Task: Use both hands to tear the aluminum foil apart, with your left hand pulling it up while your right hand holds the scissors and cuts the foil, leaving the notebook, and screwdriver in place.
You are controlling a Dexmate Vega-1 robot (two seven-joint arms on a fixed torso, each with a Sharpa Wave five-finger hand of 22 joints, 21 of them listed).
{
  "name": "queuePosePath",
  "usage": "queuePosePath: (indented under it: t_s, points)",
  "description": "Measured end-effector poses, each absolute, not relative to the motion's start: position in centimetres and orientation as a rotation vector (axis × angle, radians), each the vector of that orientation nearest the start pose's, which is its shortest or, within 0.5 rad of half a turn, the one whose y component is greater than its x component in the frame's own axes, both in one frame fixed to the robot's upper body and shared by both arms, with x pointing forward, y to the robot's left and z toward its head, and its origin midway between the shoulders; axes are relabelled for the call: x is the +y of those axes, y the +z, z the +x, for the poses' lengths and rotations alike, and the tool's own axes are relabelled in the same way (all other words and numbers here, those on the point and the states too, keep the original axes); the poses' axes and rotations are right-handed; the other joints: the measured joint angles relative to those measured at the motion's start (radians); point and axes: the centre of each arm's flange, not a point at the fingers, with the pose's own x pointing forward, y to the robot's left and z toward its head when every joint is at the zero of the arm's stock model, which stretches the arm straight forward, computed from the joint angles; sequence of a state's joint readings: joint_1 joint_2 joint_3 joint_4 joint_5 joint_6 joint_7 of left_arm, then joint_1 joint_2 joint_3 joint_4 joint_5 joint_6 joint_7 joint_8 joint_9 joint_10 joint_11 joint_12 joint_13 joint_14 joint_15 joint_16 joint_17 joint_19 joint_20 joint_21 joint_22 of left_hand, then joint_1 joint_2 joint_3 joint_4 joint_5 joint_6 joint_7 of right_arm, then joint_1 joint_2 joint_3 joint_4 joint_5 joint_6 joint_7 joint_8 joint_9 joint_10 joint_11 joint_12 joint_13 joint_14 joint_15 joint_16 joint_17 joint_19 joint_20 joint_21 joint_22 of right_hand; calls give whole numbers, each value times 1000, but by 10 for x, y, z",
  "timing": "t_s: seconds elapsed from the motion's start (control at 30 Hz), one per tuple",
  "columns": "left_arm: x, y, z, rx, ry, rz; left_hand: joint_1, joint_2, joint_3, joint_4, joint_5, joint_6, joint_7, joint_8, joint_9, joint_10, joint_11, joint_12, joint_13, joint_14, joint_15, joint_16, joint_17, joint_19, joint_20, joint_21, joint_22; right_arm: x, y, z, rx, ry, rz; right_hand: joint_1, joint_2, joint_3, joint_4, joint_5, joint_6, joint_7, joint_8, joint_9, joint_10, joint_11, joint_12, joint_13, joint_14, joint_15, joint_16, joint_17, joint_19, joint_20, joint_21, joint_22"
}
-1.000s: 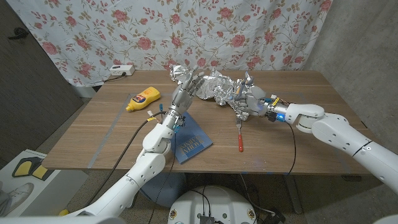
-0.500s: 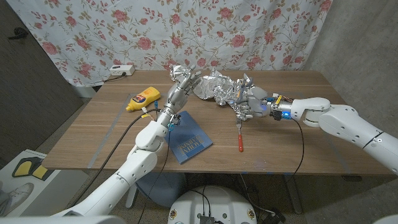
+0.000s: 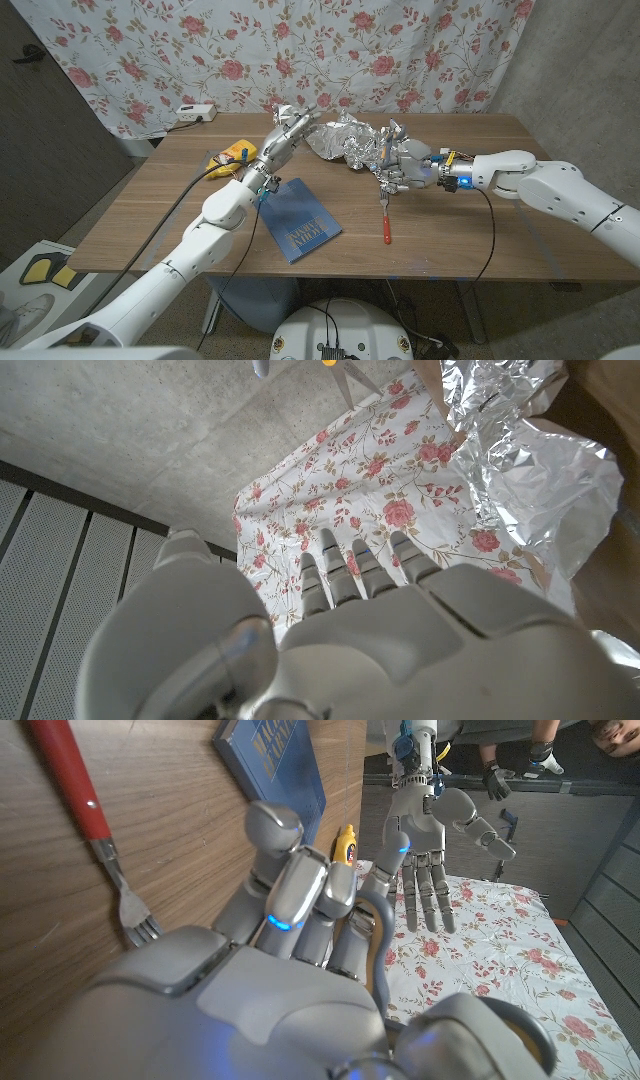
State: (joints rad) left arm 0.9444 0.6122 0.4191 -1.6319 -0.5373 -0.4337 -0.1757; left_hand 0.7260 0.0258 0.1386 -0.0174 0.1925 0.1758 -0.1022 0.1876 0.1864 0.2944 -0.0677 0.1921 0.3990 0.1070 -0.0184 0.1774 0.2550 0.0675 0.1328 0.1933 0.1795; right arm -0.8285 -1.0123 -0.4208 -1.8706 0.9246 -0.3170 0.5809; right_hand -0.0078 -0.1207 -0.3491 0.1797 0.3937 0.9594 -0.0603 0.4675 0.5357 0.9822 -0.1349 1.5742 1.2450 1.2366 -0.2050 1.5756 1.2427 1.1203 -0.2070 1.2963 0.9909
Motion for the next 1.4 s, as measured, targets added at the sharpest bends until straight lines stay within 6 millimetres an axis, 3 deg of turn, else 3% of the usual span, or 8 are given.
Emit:
queuePosePath:
  t_s: [0.17, 0.27, 0.4, 0.6, 0.7, 0.87, 1.07, 1.4]
  points:
    - [214, 16, 560, -846, -564, 250, 38, 19, 27, -27, 1, -22, -16, 0, 0, -27, -11, 0, -10, -32, -2, 0, -19, -13, -10, -3, -3, -235, 10, 532, -156, 986, -341, -4, 5, 0, 0, 13, 0, 0, -6, 3, 0, 0, 0, 0, -5, 5, 0, 0, 0, 0, -8, 2]
    - [218, 21, 560, -840, -572, 280, 51, 17, 33, -44, 4, -32, -14, 0, 0, -41, -9, 0, -13, -49, -1, 0, -27, -22, -11, -5, -3, -235, 10, 532, -153, 990, -343, 2, 10, 0, 0, 17, 0, 0, -10, 5, -4, -4, 0, 0, -6, 5, 0, 0, 4, 4, -18, -5]
    - [223, 24, 562, -812, -602, 320, 71, 21, 44, -67, 8, -48, -8, 0, 0, -76, -27, 0, -22, -88, 9, -4, -41, -30, -2, -5, -3, -234, 9, 530, -148, 997, -349, 4, 12, 0, 0, 21, 0, 0, -10, 5, -4, -4, 0, 0, -6, 5, 0, 0, 5, 4, -24, -10]
    - [226, 27, 566, -771, -633, 365, 157, 72, 98, -120, 23, -88, -11, 0, 0, -118, -16, 0, -38, -118, 18, -4, -60, -40, -1, -5, -3, -234, 9, 529, -144, 1004, -356, 4, 13, 3, -3, 21, 0, 0, -12, 5, -4, -4, 0, 0, -6, 5, 0, 0, 9, 0, -28, -9]
    - [227, 27, 567, -751, -643, 382, 177, 74, 111, -133, 23, -100, -13, -3, 0, -138, -7, 0, -43, -134, 20, -4, -65, -41, -2, -5, -3, -234, 9, 527, -142, 1008, -360, 8, 16, 3, -3, 21, 0, 0, -12, 8, -4, -4, -1, 0, -6, 5, 0, 0, 8, 0, -28, -7]
    - [230, 33, 571, -719, -654, 426, 182, 69, 112, -134, 23, -114, -14, -7, 0, -164, -2, 0, -50, -148, 29, -4, -69, -47, -7, -5, -3, -233, 5, 525, -133, 1016, -365, 8, 16, 3, -3, 21, 0, 0, -12, 9, -4, -4, 0, 0, -6, 5, 0, 0, 8, 0, -28, -7]
    - [232, 37, 575, -681, -657, 473, 174, 61, 108, -130, 23, -121, -10, -7, 0, -170, 3, 0, -56, -161, 36, -3, -69, -83, 14, -9, -3, -235, 4, 522, -131, 1019, -368, 8, 16, 3, -3, 28, 0, 0, -17, 9, -4, -4, 2, 0, -6, 5, 0, 0, 8, 0, -32, -2]
    - [226, 44, 580, -631, -649, 543, 149, 46, 95, -117, 16, -128, -3, -7, 0, -175, -2, 7, -64, -166, 42, 1, -69, -84, 16, -9, -3, -234, 3, 517, -135, 1027, -380, 8, 16, 3, -3, 36, 0, 0, -24, 14, -4, -3, 2, 0, -6, 5, 0, 0, 10, 2, -42, 2]
